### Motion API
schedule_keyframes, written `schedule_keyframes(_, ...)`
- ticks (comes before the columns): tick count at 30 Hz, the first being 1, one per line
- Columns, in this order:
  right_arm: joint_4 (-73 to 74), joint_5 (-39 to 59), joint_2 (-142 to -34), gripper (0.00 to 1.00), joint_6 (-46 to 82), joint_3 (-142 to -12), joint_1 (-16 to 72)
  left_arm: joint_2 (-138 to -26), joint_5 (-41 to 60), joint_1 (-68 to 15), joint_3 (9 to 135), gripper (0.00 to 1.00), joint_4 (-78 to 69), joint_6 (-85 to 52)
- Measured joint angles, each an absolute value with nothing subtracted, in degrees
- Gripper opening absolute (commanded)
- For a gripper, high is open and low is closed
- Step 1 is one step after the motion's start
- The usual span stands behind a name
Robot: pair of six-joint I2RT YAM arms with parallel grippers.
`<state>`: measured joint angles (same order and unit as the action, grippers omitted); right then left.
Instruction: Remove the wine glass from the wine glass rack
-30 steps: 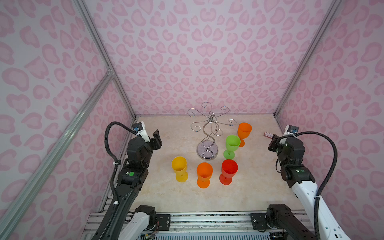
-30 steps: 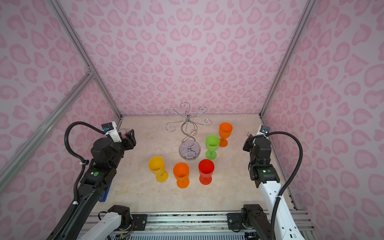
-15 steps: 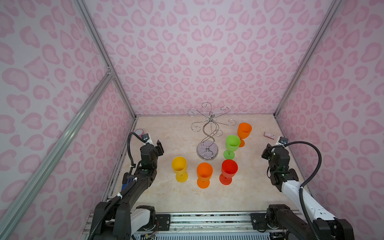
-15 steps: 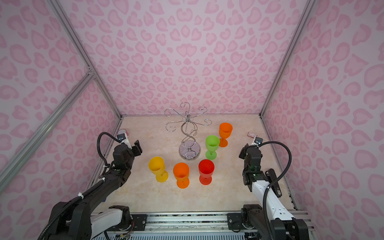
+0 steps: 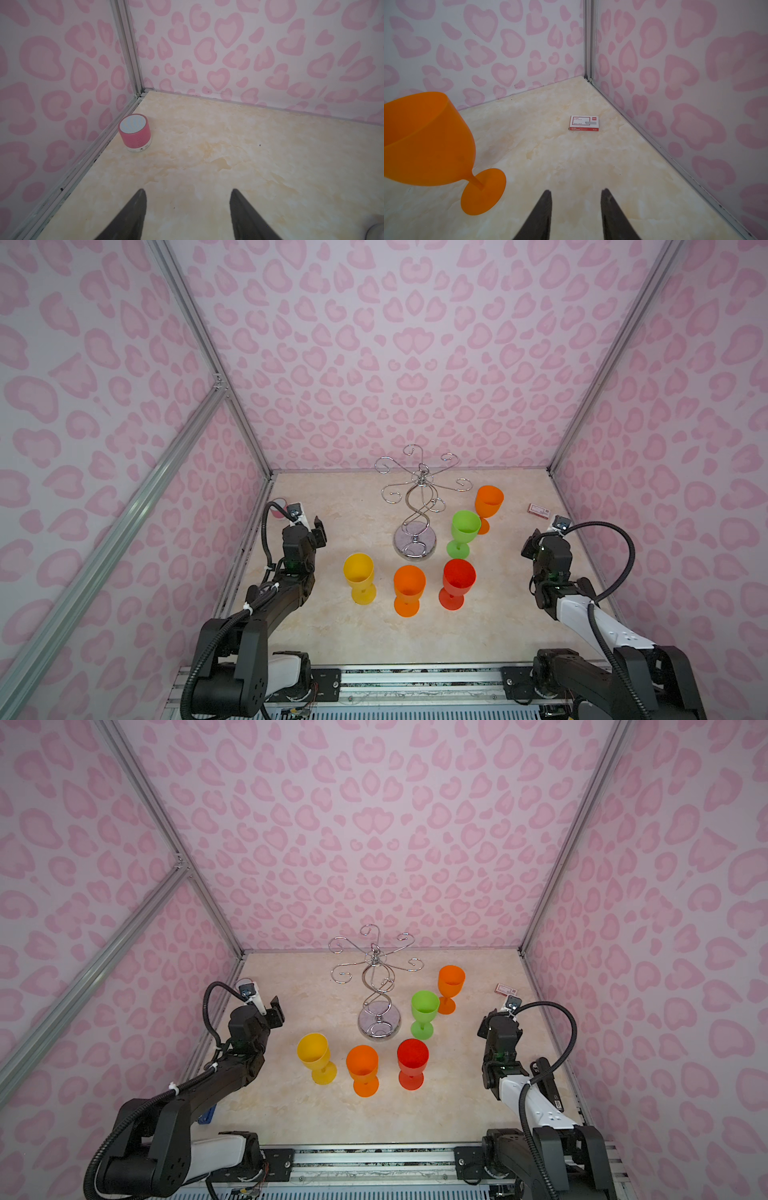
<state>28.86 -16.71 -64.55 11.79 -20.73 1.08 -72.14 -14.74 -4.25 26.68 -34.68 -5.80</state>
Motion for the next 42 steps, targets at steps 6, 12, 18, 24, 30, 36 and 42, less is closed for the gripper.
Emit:
schedule_keyframes(6,33.6,-16.9,-69.4,0.39,10.1,-20.2,1.5,-73.8,-15.0,-3.3,23.2,0.7,-36.6,-3.8)
schedule_keyframes(12,43.4,-17.7,-79.7,0.4,6.3,-18.8,2.8,-77.3,-15.7,-1.4,21.9,0.73,-41.9,-3.9)
schedule_keyframes(18,52.7,-18.8,-86.1,0.41,3.4,-18.6,3.8,-81.9,-15.1,-0.4,22.3,0.77,-44.6,-4.8)
schedule_keyframes(24,57.2,-19.1,-89.2,0.45,2.7,-18.7,3.9,-82.3,-14.7,-0.4,22.3,0.82,-45.8,-5.0)
schedule_keyframes(30,59.4,-18.3,-89.9,0.99,2.4,-18.2,3.7,-83.8,-14.8,-0.4,18.9,0.98,-51.1,-5.5)
schedule_keyframes(36,61.3,-19.4,-90.1,1.0,2.0,-17.7,4.8,-84.1,-15.0,-0.4,18.2,0.98,-54.0,-5.6)
schedule_keyframes(42,61.9,-20.8,-90.3,1.0,1.8,-17.4,5.3,-84.1,-15.0,-0.4,18.1,0.98,-54.7,-5.6)
